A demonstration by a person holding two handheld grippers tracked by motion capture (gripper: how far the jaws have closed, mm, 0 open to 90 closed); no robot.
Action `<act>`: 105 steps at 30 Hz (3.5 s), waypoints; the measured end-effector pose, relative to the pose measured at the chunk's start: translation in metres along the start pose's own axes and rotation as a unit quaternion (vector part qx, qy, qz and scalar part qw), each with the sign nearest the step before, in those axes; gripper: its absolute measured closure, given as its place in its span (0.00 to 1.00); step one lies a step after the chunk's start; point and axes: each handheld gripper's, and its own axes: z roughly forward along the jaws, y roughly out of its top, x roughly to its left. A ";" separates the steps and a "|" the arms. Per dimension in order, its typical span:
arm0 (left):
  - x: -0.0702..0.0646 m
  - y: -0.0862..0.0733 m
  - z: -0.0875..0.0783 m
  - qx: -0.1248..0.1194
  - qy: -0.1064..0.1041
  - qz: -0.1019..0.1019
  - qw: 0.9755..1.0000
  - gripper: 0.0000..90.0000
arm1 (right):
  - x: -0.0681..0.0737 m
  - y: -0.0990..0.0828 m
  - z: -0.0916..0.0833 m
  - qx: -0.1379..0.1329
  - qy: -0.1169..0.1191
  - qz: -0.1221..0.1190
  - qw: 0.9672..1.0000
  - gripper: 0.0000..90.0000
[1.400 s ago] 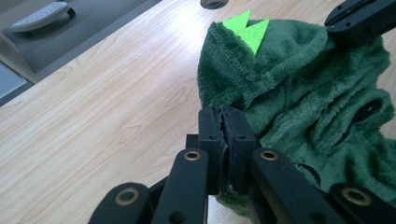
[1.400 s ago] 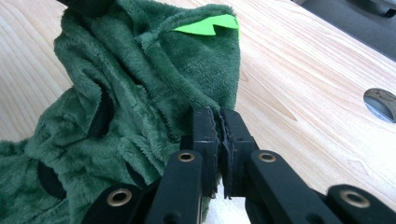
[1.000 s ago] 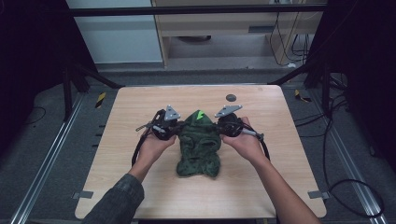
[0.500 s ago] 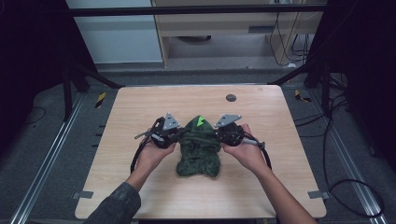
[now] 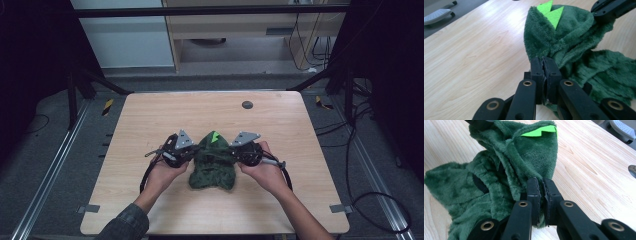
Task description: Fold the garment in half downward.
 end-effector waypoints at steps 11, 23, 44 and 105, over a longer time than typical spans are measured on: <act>-0.011 -0.016 -0.011 -0.007 -0.011 0.001 1.000 0.97 | 0.015 -0.016 -0.007 -0.009 0.000 -0.002 1.000 0.94; -0.025 -0.032 -0.012 -0.003 -0.022 0.005 1.000 0.96 | 0.030 -0.029 -0.009 -0.002 0.004 -0.012 1.000 0.92; -0.037 -0.049 -0.016 -0.009 -0.023 0.007 1.000 0.97 | 0.041 -0.045 -0.015 -0.008 0.012 -0.012 1.000 0.91; -0.051 -0.088 -0.043 -0.002 0.074 -0.023 0.997 0.22 | 0.054 -0.095 -0.037 -0.009 -0.037 0.073 0.997 0.29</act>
